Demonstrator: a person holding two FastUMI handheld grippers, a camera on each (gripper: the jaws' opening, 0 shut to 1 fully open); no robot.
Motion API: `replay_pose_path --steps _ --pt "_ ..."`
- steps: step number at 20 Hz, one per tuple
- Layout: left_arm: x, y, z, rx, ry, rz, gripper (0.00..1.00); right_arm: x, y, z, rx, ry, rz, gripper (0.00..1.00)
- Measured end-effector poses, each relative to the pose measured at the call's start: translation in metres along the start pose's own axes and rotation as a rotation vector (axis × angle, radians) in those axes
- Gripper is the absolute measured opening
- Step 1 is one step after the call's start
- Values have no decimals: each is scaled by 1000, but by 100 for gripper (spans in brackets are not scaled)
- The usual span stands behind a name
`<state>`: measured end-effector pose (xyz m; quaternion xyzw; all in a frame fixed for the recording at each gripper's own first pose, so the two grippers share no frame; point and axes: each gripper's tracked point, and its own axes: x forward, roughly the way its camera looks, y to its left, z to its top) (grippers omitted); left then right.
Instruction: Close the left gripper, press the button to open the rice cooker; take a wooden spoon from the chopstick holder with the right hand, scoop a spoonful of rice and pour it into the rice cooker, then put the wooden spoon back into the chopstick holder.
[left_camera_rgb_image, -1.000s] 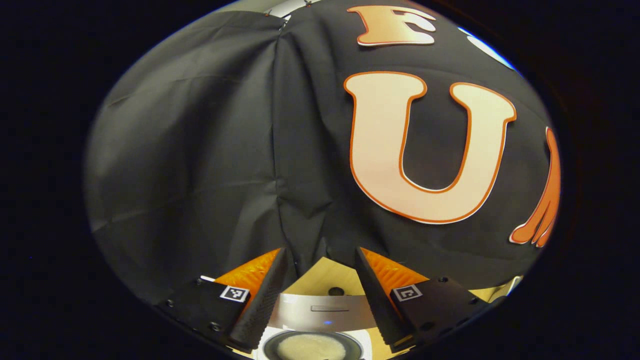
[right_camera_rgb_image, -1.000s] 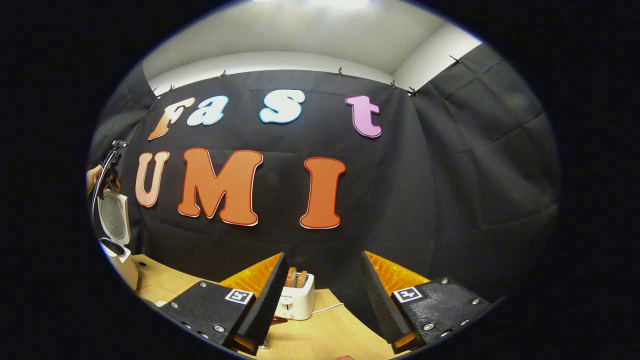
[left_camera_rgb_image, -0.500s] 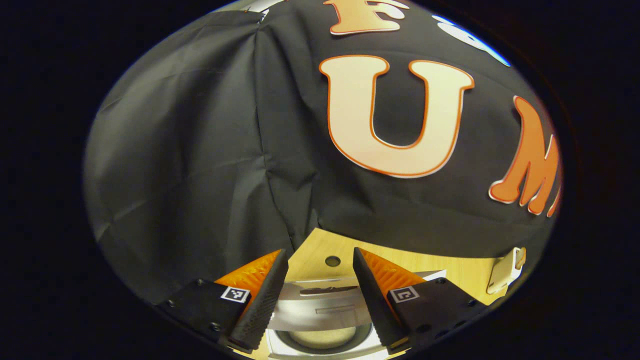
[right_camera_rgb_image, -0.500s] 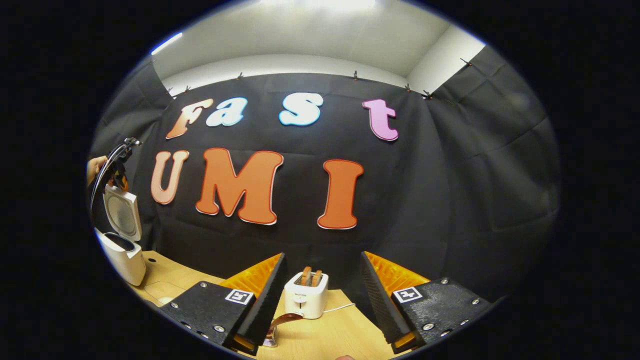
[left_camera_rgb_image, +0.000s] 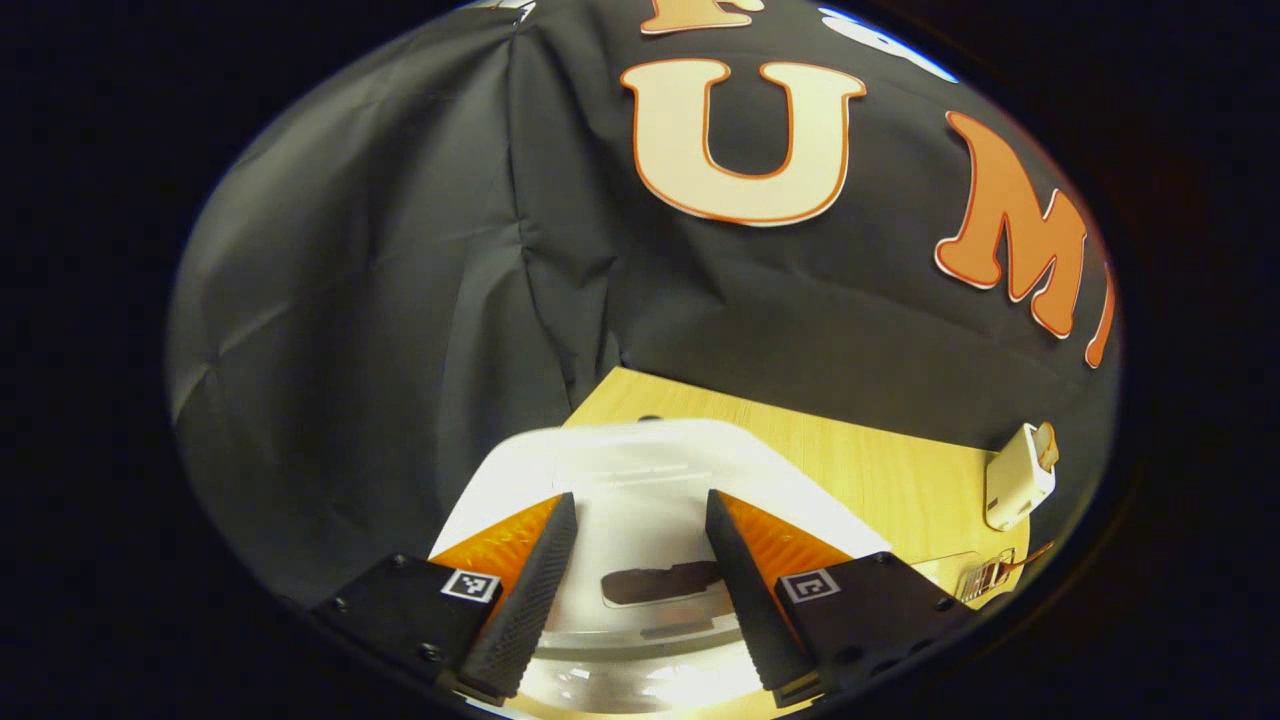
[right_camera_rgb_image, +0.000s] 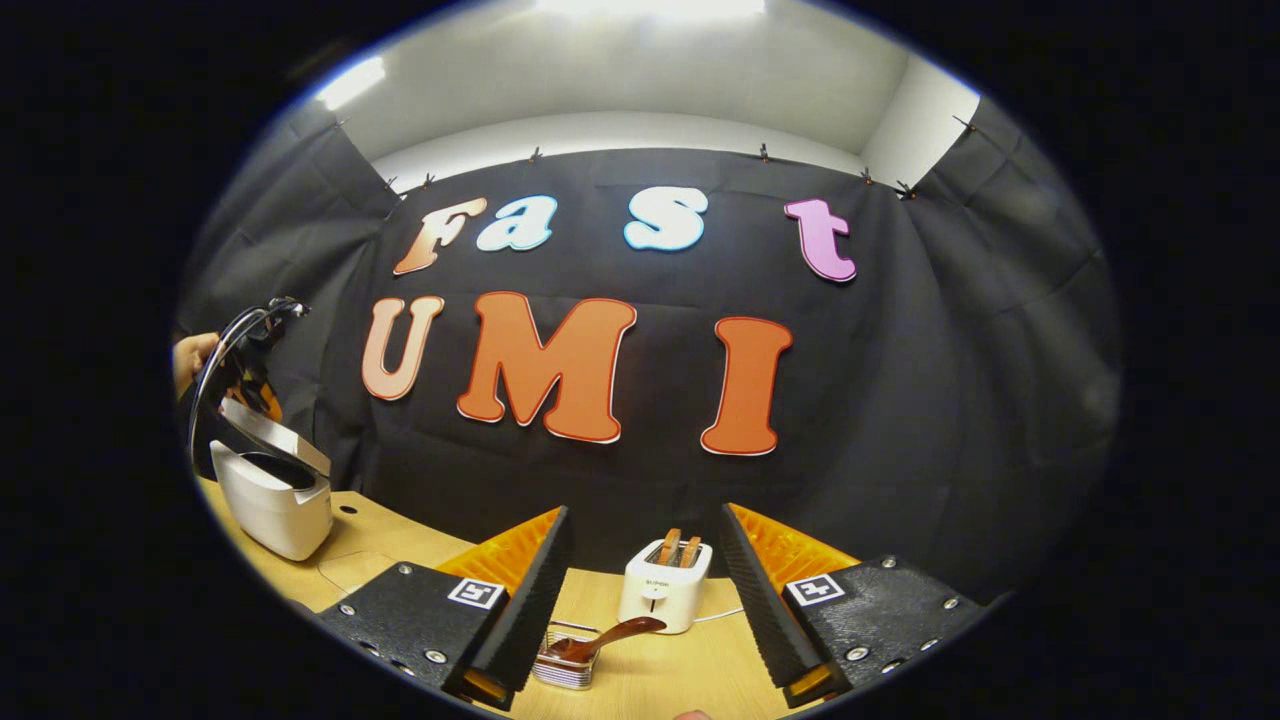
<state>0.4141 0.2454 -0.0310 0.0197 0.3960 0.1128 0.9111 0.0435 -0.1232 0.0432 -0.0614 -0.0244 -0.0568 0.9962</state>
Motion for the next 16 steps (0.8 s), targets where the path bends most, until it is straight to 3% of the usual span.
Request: replay_pose_path --steps 2,3,4,5,6,16 --pt "9 -3 -13 2 49 6 91 -4 7 -5 -2 7 15 88" --pt "0 2 -5 24 65 18 88 -5 13 -6 -4 5 31 88" --pt "9 5 17 31 -19 18 87 -6 17 -6 -5 6 41 88" --pt "8 8 20 17 41 20 86 -5 22 -5 -4 7 53 89" --pt "9 11 41 18 18 16 86 -5 26 -4 -3 7 60 89" --pt "3 11 20 -17 -24 36 84 -8 62 -4 38 0 140 90"
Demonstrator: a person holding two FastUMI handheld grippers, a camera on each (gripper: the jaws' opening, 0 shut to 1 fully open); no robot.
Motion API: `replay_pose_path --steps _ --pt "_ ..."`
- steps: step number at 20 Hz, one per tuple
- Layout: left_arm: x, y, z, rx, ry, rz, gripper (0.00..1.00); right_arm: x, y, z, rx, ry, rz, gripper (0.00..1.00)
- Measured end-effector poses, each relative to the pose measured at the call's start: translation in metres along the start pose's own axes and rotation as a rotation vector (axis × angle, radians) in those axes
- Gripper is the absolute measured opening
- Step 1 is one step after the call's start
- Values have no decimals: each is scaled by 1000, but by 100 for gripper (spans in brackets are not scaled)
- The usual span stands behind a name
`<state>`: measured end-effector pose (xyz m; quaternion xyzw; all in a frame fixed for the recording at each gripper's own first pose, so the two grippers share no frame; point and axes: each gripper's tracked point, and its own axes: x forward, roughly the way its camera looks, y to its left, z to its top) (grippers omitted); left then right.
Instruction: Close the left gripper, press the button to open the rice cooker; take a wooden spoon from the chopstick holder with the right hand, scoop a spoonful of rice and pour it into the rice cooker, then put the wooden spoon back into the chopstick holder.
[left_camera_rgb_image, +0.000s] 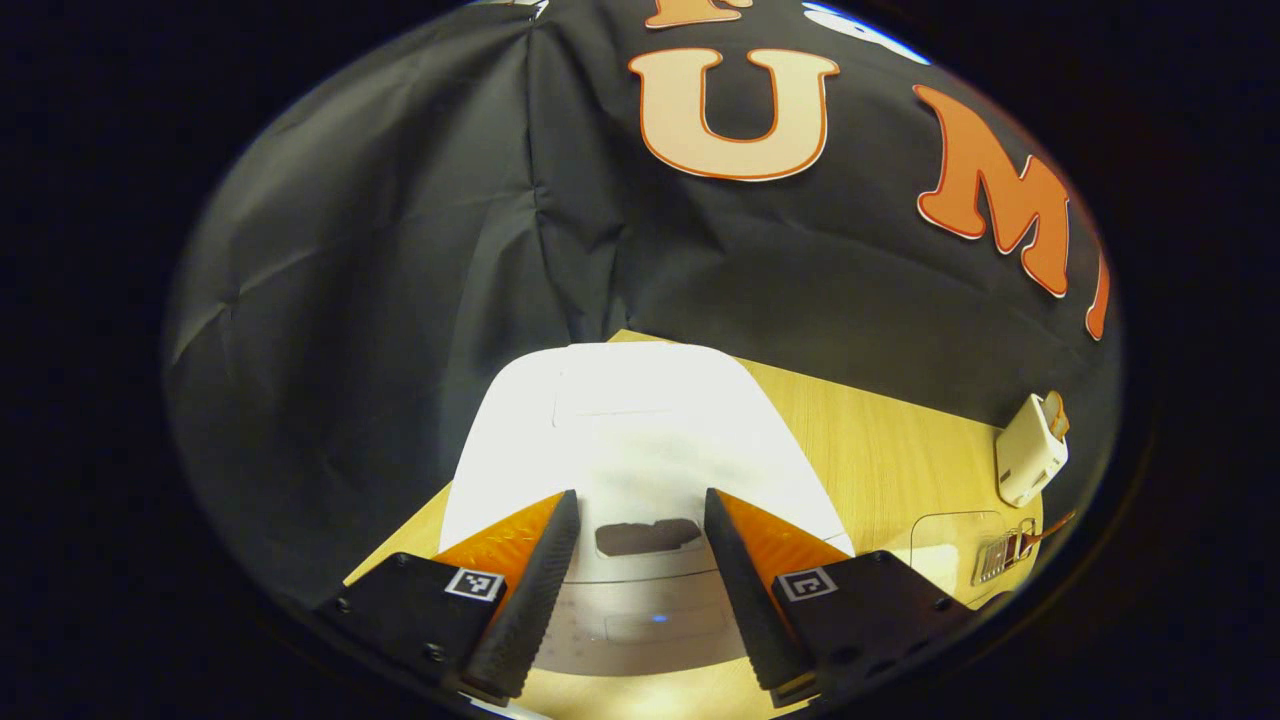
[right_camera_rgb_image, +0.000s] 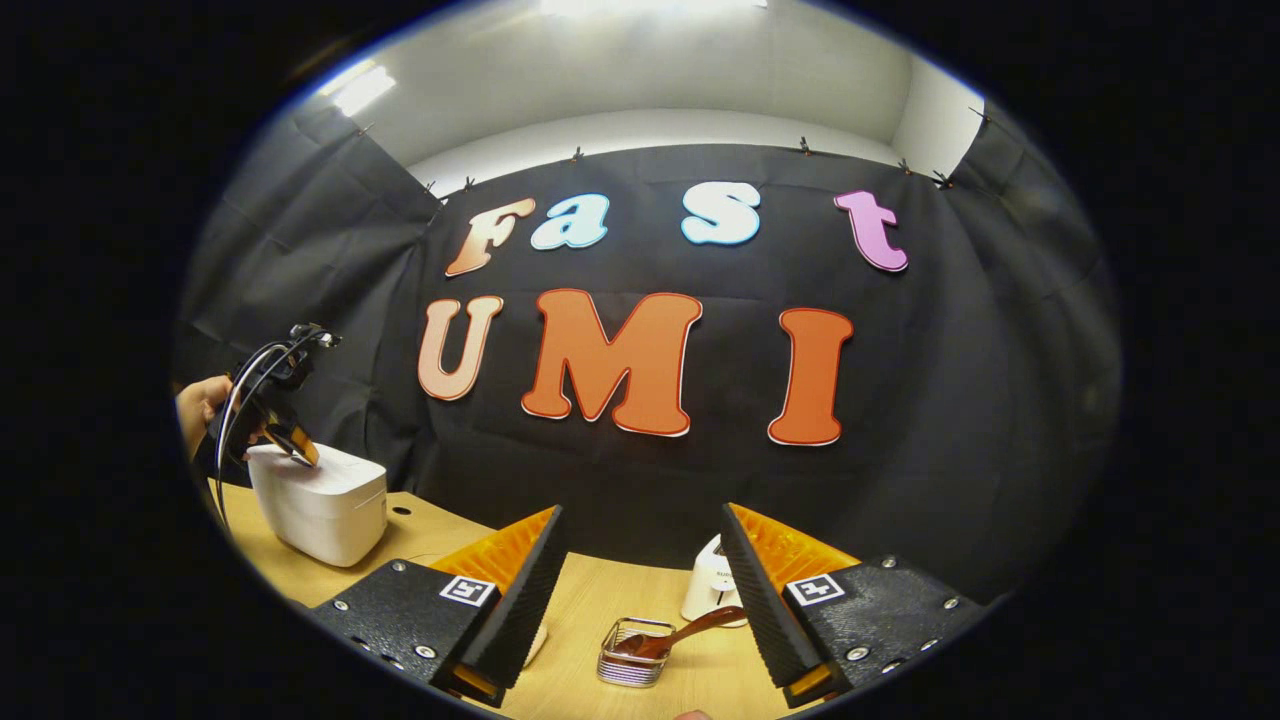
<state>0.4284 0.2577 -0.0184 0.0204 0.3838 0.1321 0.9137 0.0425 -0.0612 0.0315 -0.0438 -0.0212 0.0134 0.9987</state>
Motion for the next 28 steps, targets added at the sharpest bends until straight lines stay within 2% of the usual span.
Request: replay_pose_path --steps 3,7,13,16,19,28 --pt "-8 -5 13 8 -92 -23 84 0 10 -3 22 1 17 90" --pt "-32 -13 36 33 -279 -54 84 -3 23 -4 35 3 21 90" --pt "-81 -27 59 72 -581 -148 83 -25 55 -12 34 -9 44 90" --pt "-96 -28 60 91 -653 -167 83 -41 73 -15 20 9 66 90" --pt "-104 -29 66 114 -733 -162 85 -56 85 6 14 -28 77 90" --pt "-138 -48 75 141 -862 -252 90 -94 113 47 -23 -99 122 90"
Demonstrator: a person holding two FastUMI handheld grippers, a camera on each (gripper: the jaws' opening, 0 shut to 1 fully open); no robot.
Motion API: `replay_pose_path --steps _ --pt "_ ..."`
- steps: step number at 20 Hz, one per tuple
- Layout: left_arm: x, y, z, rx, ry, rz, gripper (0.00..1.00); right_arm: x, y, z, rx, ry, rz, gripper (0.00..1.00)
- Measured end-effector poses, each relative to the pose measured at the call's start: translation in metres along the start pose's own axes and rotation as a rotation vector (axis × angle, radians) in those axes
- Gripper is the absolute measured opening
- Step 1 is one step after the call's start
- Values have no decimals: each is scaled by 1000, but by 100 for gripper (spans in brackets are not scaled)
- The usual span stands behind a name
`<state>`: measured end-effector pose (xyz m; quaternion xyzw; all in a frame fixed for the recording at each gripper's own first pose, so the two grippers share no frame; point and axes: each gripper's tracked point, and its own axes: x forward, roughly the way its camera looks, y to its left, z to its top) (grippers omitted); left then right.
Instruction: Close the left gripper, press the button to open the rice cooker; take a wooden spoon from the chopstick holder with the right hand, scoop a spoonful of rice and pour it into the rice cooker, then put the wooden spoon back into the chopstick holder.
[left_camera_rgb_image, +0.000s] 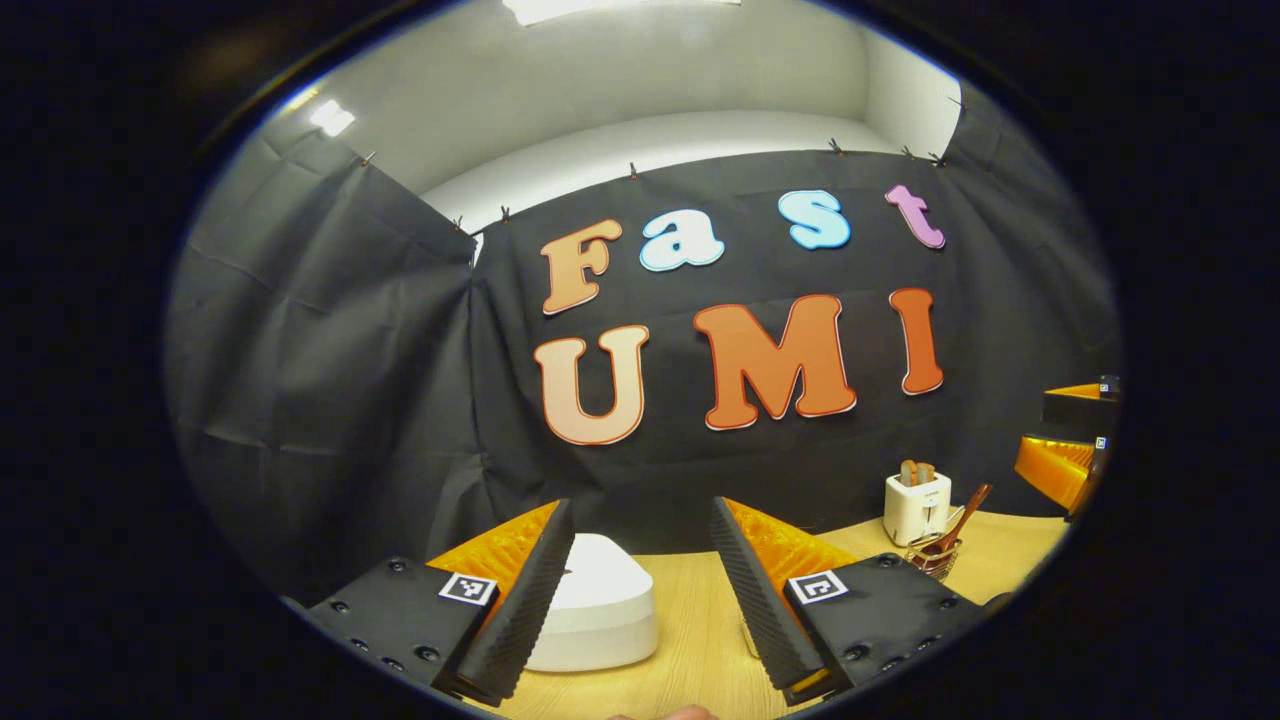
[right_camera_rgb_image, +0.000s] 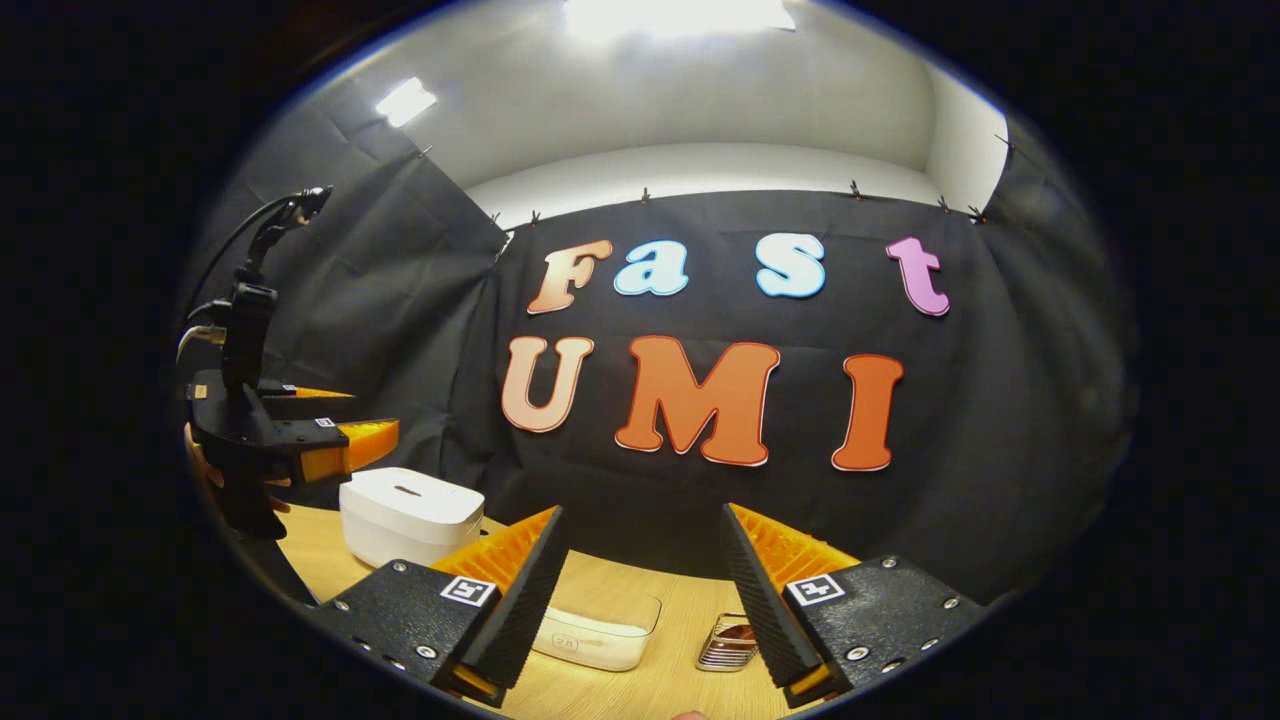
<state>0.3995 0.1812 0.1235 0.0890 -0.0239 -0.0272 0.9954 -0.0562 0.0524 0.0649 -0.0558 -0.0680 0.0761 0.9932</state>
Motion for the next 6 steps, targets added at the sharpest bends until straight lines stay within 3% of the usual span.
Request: replay_pose_path --steps 6 --pt "0 -10 8 11 -30 -25 90 -4 -9 -4 36 24 -14 90"
